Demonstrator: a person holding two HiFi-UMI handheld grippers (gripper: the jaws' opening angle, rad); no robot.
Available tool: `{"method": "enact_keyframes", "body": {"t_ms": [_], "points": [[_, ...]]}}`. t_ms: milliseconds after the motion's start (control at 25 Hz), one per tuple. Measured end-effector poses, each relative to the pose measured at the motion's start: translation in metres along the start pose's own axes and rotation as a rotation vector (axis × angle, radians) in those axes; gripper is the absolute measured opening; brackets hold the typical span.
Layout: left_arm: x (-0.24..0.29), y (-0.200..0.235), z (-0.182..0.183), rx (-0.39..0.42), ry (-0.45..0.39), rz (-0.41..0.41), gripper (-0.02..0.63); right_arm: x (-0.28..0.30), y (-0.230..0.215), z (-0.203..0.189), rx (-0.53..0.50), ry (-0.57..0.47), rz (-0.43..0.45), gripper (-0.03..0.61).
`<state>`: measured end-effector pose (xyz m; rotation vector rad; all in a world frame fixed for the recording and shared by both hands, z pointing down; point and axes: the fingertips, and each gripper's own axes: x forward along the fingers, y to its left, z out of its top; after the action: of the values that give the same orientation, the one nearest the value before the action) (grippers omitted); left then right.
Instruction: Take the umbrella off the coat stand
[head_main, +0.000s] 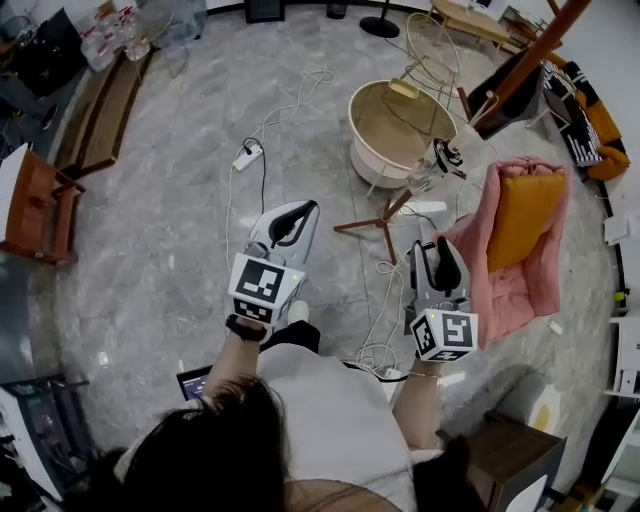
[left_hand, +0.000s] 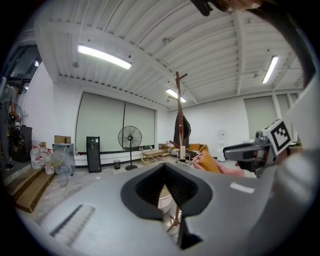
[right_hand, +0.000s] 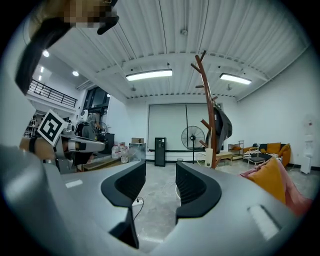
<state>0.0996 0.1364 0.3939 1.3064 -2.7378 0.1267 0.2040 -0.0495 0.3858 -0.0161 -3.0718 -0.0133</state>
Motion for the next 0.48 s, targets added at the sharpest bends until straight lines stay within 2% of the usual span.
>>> {"method": "enact_keyframes", "body": {"t_ms": [280,480], "points": [[0.012,0.052,-0.004,-0.009,-0.007,-0.027,0.058,0.050,0.012,0.001,0.002,0.003,-0.053,0.189],[0.017,0.071,-0.009,-0.038,-0.010,-0.033,0.058,0.067,0.016,0.000,-0.011,0.025,-0.077,0.212]]}}
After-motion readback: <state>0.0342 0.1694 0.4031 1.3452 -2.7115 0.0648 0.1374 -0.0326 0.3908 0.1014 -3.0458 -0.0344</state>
